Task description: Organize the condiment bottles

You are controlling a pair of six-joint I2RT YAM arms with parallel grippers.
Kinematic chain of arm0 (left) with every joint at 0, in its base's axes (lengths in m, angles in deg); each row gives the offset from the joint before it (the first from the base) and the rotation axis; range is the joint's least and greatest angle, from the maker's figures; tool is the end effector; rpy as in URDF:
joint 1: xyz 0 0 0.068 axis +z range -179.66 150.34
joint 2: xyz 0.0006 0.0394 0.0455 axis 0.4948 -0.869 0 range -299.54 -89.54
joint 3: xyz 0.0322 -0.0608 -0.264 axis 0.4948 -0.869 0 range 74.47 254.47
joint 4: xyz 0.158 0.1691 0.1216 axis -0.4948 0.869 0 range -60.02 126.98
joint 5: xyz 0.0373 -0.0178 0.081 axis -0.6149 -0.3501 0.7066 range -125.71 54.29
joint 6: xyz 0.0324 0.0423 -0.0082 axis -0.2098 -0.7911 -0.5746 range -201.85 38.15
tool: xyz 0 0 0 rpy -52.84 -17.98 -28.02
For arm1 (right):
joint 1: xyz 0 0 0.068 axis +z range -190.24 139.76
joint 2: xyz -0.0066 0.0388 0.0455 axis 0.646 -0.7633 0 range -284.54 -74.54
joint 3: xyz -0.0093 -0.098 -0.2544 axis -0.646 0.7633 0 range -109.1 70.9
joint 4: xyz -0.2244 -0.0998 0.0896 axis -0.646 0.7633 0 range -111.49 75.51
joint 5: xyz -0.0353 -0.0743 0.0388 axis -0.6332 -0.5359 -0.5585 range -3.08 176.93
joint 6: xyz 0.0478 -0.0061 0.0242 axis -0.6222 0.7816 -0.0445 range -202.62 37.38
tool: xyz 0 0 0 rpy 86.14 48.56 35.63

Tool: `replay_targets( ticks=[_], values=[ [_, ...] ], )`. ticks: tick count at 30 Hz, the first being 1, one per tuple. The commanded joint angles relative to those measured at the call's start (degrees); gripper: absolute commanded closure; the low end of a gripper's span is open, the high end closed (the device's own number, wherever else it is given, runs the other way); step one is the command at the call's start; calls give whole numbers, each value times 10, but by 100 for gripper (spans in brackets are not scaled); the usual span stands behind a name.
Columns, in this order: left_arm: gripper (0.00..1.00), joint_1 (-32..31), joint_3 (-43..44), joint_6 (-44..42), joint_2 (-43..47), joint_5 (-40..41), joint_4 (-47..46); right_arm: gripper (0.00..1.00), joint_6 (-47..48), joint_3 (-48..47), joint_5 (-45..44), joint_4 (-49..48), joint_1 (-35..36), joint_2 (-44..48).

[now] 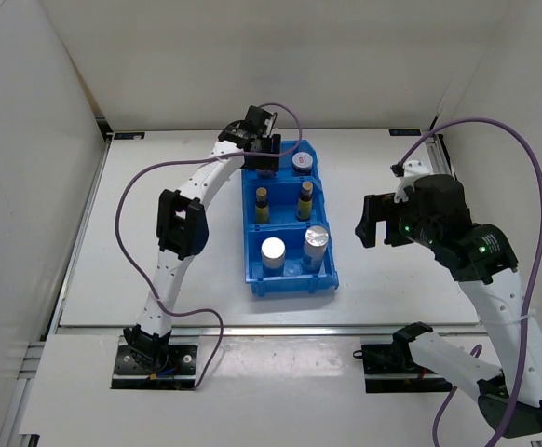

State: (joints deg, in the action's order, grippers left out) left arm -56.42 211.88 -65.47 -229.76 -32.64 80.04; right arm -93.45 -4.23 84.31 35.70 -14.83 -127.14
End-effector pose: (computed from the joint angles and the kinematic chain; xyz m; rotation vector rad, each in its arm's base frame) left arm 0.4800 -0.2399 0.2430 0.2045 2.5007 -0.2472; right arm 0.1391 0.0642 0.4101 -0.2521 2.1772 0.3101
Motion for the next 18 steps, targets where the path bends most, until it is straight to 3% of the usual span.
replay_targets(
  ticks=[1,6,10,11,18],
  values=[
    [53,1,9,10,37,-7,-34,0,5,2,-4,-1,1,7],
    [45,1,4,21,20,-7,-34,0,5,-4,-9,11,1,7],
    [30,1,4,21,9,-7,-34,0,10,-4,-9,11,1,13],
    [22,1,4,21,4,-7,-34,0,10,-4,-9,11,1,13],
    [4,1,4,21,-2,-7,-34,0,10,8,-20,16,1,18]
  ],
)
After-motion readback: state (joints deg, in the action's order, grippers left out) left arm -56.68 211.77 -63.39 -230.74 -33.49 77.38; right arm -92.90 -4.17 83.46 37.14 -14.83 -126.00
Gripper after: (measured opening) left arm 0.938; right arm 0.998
